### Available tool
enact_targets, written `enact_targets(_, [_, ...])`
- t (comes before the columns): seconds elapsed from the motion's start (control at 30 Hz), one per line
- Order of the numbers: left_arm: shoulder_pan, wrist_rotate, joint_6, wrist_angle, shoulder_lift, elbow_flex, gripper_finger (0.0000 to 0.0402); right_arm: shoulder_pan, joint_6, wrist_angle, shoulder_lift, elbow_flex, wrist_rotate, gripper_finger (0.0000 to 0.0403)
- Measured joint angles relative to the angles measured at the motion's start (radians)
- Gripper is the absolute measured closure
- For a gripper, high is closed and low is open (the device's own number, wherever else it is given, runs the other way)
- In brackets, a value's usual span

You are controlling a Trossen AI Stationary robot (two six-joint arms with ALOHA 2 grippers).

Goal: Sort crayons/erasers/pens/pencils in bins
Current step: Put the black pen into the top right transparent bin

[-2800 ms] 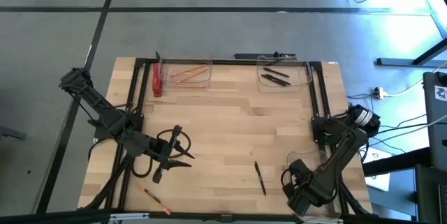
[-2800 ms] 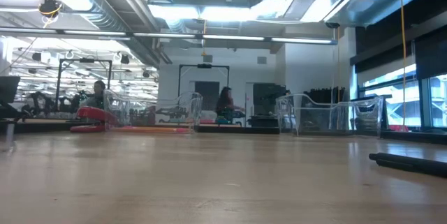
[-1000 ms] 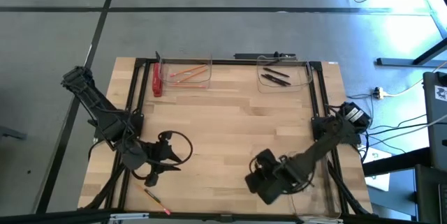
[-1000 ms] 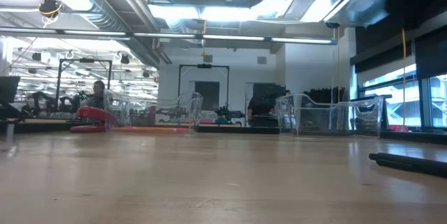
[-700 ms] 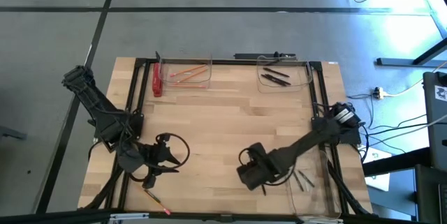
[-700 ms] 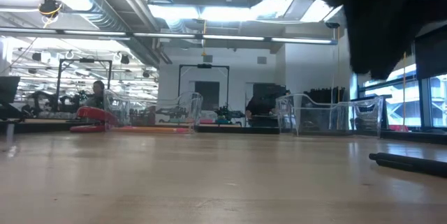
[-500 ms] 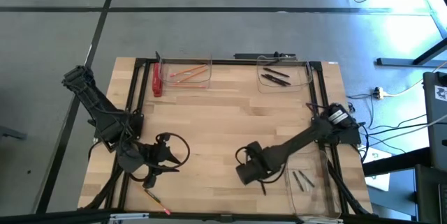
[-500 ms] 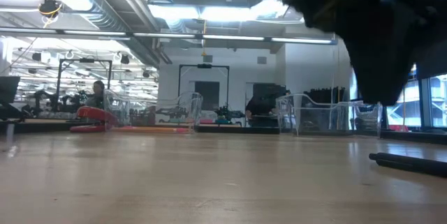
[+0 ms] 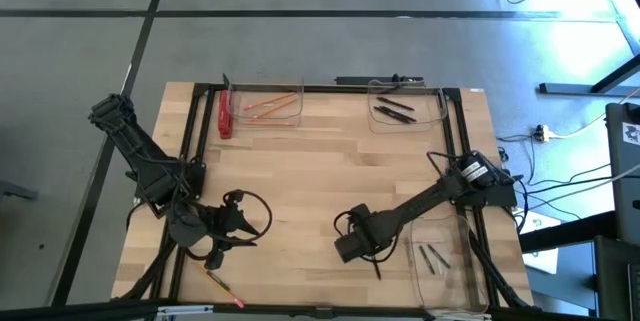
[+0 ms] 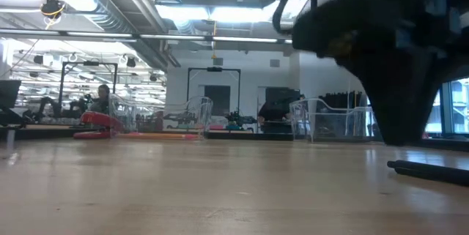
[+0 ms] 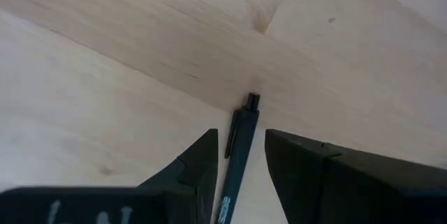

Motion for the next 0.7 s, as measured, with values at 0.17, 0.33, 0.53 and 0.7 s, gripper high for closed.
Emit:
enact_targets(0.17, [0.000,0.000,0.000,0.000,0.000,0.000,0.0292,-0.007,-0.027,0.002,0.046,0.000,-0.035,0.0281])
enact_targets(0.33, [0.000,0.000,0.001,0.000,0.000,0.000,0.0292,-0.014,-0.061,0.009,0.070,0.003,-0.054,0.0281])
enact_targets(0.53, [0.000,0.000,0.002,0.000,0.000,0.000,0.0292,-0.032,-0.154,0.029,0.074,0.002,-0.079,0.0282])
enact_targets(0.7, [0.000,0.000,0.002,0.000,0.000,0.000,0.0292,-0.047,-0.159,0.042,0.075,0.001,-0.130,0.0309])
